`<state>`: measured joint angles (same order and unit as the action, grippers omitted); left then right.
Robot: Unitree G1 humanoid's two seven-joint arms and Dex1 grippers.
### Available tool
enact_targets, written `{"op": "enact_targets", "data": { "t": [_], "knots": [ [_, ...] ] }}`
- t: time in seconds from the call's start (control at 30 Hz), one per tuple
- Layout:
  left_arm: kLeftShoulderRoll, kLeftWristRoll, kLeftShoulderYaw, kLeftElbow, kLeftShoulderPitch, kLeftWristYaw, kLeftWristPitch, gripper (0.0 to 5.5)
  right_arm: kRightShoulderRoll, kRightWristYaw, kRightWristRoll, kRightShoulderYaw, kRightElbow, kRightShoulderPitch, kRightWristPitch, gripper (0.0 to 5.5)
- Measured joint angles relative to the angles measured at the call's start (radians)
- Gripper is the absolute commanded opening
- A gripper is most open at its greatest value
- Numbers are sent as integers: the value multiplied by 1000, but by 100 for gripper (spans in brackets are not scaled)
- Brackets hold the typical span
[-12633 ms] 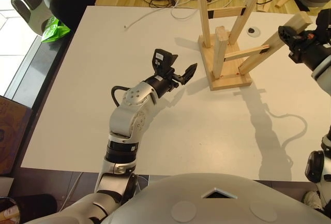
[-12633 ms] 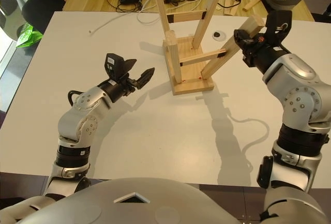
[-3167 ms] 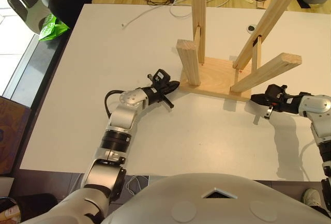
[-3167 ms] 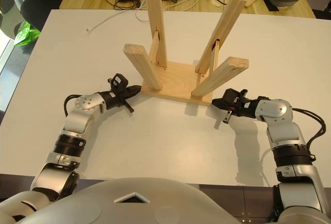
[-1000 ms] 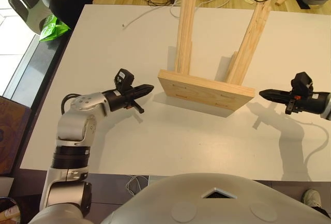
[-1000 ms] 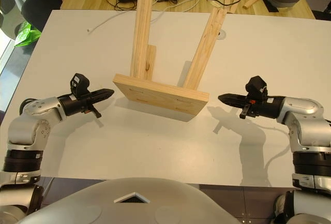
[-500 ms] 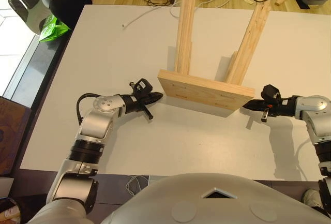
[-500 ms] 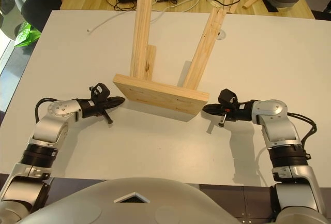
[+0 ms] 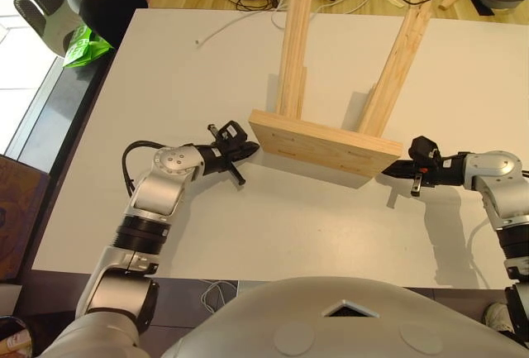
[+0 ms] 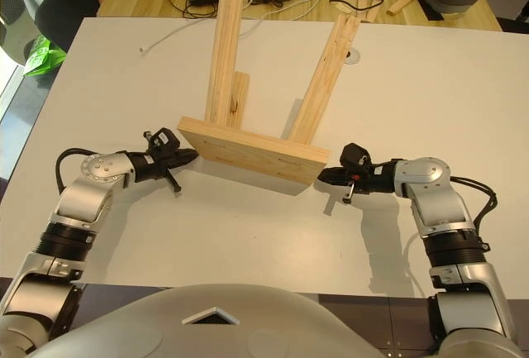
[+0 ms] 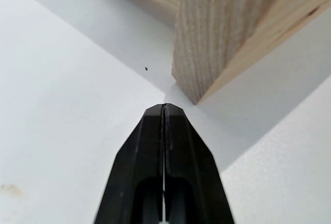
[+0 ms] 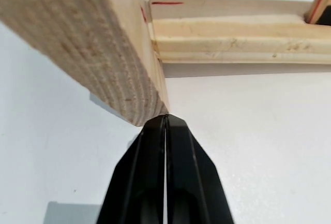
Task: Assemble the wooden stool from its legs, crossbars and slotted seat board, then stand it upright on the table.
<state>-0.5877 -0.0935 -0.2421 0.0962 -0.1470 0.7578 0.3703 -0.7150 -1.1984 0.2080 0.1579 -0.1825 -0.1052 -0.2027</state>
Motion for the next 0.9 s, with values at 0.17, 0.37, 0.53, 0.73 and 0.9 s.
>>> {"op": "enact_targets", "data": {
  "t": [0.17, 0.37, 0.53, 0.73, 0.9],
  "knots": [
    [1, 7, 1, 1, 4, -6, -14, 2, -19, -20, 2, -4, 31, 29, -18, 0],
    [57, -31, 21, -21, 14, -10, 28, 2, -27, -28, 2, -6, 44, 29, -21, 0],
    [80, -35, 27, -48, 32, -21, 52, 2, 0, -1, -7, -2, 30, 17, -17, 0],
    [89, -47, 38, -67, 43, -25, 78, 2, 6, 4, -12, 7, 43, 14, -36, 0],
    [30, -106, 67, -150, 77, 53, 176, 2, -42, -77, 88, -25, 170, 45, -196, 0]
  ]
}}
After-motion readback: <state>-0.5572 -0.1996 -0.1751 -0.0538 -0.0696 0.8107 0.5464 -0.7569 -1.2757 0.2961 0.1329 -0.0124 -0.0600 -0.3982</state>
